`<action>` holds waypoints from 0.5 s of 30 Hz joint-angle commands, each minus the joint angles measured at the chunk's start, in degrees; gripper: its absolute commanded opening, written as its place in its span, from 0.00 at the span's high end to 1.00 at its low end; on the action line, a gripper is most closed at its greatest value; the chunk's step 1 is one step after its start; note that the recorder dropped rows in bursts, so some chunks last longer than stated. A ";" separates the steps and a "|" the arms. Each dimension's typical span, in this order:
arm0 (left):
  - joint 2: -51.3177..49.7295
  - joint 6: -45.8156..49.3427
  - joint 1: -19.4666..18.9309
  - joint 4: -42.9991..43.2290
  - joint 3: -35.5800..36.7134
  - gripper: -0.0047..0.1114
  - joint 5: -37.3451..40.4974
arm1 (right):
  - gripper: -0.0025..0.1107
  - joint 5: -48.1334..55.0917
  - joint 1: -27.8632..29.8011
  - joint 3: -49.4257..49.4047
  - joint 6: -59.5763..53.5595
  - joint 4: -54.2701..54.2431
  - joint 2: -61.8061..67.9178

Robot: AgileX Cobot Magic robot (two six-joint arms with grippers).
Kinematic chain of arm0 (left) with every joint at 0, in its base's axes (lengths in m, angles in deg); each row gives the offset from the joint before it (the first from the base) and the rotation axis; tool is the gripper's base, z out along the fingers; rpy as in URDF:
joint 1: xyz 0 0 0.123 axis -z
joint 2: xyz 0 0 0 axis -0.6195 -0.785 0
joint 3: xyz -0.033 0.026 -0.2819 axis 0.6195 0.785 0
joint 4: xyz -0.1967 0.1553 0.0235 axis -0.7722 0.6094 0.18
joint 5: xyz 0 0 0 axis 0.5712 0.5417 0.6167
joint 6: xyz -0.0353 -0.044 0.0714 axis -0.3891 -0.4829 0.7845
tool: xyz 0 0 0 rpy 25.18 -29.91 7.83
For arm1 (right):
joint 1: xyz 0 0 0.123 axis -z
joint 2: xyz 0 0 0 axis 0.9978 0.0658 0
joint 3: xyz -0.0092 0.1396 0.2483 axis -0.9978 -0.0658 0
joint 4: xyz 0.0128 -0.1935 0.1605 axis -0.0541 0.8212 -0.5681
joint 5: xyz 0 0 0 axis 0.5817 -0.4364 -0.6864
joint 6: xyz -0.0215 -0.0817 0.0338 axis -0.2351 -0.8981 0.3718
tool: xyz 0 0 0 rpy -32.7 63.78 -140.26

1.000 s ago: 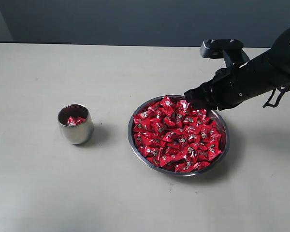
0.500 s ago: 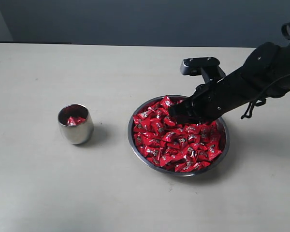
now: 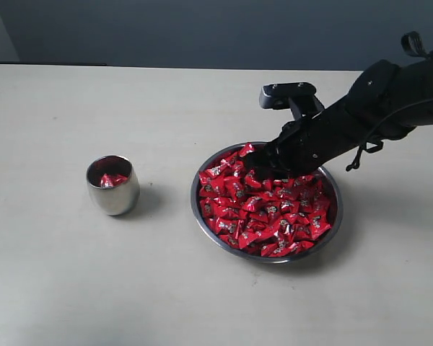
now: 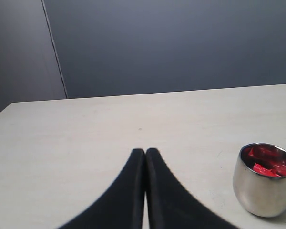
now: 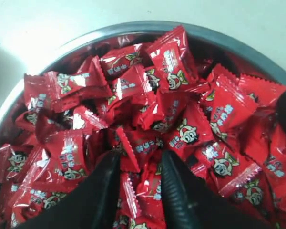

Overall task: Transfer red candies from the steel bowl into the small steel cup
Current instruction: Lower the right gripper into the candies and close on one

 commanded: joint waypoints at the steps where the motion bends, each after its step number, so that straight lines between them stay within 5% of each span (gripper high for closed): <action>1: 0.26 -0.07 -0.04 0.06 0.22 0.96 -0.32 | 0.72 -0.23 -0.87 0.44 -1.25 -0.40 1.10; 15: 0.26 -0.07 -0.04 0.06 0.22 0.96 -0.32 | 0.72 -5.70 -3.12 0.44 -2.96 -1.05 3.18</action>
